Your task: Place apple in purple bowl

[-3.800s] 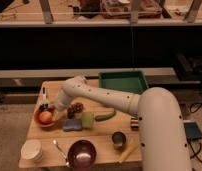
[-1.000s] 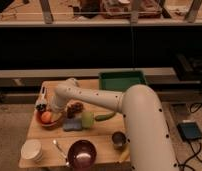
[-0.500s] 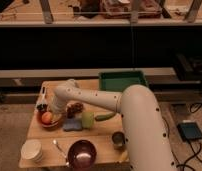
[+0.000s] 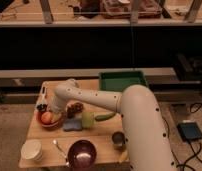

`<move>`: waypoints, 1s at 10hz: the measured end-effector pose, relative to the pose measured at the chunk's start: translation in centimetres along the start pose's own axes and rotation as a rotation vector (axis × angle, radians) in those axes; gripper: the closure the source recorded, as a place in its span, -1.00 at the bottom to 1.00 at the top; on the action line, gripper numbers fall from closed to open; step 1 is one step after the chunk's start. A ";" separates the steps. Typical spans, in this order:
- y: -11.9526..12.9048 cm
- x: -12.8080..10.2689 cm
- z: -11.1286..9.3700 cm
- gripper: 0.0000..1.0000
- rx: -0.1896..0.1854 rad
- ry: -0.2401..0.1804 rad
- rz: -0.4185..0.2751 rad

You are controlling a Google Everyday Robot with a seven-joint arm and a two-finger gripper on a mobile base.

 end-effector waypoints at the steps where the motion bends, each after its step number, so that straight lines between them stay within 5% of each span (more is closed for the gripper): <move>1: -0.2 -0.1 -0.5 0.50 0.009 -0.005 0.001; 6: -2.7 -0.8 -7.3 0.50 0.097 -0.070 0.009; 8: -2.0 -0.5 -10.3 0.50 0.093 -0.161 0.022; 10: 0.4 0.0 -12.5 0.50 0.069 -0.203 0.021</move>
